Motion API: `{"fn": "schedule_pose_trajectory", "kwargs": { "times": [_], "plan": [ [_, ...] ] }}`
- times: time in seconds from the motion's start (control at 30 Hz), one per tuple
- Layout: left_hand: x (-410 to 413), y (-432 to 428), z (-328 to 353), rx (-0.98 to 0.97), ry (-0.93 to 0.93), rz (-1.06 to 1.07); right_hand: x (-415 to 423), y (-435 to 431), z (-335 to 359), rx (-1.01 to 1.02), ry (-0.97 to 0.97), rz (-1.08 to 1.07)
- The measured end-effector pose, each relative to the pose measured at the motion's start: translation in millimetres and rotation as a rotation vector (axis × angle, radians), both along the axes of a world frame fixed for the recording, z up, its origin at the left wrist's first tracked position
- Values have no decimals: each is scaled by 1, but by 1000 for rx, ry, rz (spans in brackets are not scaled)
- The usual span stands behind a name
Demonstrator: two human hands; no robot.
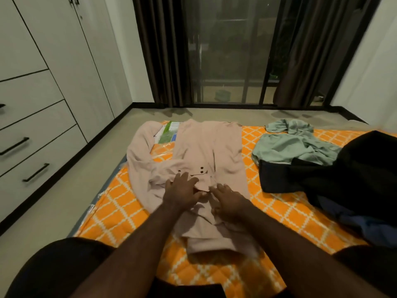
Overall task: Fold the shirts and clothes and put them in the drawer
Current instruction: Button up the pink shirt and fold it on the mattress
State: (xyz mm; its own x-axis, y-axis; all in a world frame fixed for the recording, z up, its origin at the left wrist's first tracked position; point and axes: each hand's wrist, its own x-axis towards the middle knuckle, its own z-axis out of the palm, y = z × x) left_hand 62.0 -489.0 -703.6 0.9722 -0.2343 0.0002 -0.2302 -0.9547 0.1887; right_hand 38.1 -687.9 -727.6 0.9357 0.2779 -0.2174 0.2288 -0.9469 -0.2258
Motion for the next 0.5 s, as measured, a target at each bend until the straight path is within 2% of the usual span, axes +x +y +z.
{"fn": "schedule_pose_trajectory", "kwargs": {
  "times": [0.23, 0.37, 0.5],
  "plan": [
    [-26, 27, 10, -64, 18, 164, -27, 4, 15, -37, 116, -24],
    [-19, 26, 15, 20, -73, 140, -37, 5, 18, -105, 114, 28],
    [-13, 26, 18, 178, -28, 35, -35, 13, 24, -74, 78, 73]
  ]
}}
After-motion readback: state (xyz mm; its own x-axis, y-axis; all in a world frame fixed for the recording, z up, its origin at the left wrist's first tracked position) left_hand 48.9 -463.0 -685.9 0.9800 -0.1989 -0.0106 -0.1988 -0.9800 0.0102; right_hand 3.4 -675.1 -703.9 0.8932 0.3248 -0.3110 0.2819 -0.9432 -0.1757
